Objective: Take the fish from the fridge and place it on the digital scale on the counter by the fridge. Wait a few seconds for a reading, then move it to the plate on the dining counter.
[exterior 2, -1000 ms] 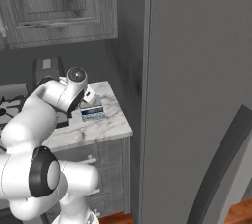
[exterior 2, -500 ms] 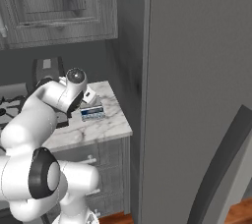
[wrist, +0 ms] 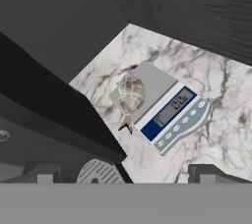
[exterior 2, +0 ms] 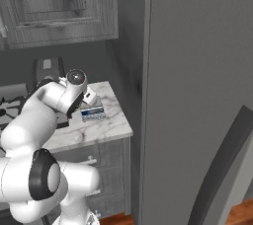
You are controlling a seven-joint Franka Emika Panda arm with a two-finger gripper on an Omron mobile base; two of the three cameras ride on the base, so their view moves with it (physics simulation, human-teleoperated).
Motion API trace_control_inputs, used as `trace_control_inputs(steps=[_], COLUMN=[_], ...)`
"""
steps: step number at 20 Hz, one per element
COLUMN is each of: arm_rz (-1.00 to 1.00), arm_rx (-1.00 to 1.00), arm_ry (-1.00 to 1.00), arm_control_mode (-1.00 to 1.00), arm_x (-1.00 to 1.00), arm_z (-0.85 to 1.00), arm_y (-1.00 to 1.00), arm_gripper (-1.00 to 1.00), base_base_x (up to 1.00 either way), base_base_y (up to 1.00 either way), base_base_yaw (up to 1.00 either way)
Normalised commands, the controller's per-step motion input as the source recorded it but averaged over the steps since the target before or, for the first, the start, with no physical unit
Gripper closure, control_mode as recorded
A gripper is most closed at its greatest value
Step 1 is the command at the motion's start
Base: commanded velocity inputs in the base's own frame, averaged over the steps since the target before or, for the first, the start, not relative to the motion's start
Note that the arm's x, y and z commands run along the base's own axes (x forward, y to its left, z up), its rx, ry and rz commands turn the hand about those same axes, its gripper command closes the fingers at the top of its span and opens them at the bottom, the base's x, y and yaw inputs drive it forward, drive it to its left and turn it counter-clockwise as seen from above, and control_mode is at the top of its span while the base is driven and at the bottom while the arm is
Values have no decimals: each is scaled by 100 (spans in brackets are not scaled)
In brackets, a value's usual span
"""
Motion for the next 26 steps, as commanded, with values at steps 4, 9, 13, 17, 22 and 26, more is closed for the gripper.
trace_control_inputs(steps=[4,9,13,17,22,26], arm_rz=[0,0,0,0,0,0], arm_rx=[0,0,0,0,0,0], arm_ry=[0,0,0,0,0,0], arm_control_mode=[-100,-100,-100,-100,-100,-100], arm_x=[0,0,0,0,0,0], arm_z=[0,0,0,0,0,0], arm_y=[0,0,0,0,0,0], arm_gripper=[-100,-100,-100,-100,-100,-100], base_base_x=[0,0,0,0,0,0], base_base_y=[0,0,0,0,0,0], base_base_yaw=[0,0,0,0,0,0])
